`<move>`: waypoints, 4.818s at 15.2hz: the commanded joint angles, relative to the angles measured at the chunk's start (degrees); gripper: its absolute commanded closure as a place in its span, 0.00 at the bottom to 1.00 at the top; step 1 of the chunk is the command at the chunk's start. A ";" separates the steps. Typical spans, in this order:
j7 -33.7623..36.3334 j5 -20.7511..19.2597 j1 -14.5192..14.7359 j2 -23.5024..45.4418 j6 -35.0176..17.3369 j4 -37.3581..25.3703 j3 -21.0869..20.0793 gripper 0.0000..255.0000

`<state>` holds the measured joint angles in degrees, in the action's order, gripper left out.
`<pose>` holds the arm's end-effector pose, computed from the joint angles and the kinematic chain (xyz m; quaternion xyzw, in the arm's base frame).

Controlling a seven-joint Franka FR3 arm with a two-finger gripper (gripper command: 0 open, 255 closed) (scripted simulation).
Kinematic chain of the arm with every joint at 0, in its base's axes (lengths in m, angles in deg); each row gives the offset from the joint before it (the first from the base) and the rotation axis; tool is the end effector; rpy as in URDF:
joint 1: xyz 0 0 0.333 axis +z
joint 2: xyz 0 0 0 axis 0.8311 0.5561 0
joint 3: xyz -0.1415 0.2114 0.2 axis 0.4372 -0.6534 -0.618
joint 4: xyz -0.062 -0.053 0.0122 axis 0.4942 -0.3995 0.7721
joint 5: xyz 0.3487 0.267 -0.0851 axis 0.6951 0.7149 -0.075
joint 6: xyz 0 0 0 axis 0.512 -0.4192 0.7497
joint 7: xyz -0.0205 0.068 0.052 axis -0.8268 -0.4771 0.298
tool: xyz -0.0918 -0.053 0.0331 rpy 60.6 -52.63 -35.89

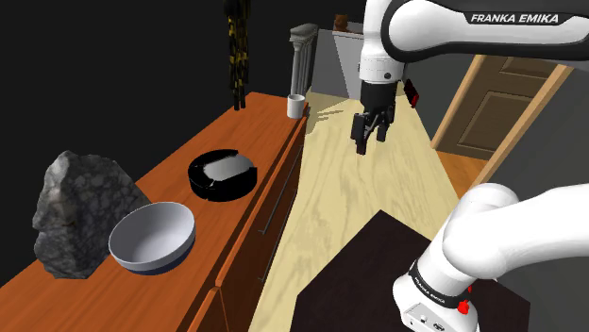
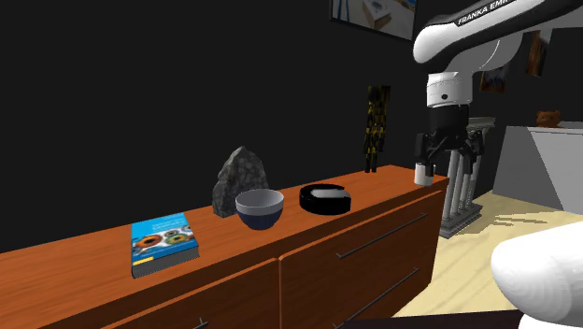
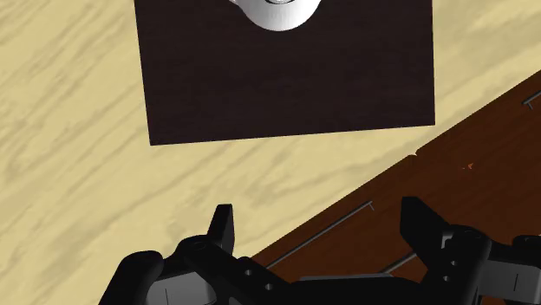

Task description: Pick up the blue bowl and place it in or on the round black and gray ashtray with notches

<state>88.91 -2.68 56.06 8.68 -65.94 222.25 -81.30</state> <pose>0.3528 0.0126 0.5388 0.9961 -0.0191 -0.0832 0.0224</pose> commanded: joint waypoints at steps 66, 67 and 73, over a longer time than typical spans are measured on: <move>35.93 0.70 14.09 59.04 -32.17 -35.34 -23.82 1.00; 35.91 0.82 14.05 58.76 -31.48 -35.78 -23.86 1.00; 35.87 1.42 13.88 57.35 -27.28 -38.69 -24.08 1.00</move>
<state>124.85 -1.47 70.03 66.52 -93.76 183.67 -105.32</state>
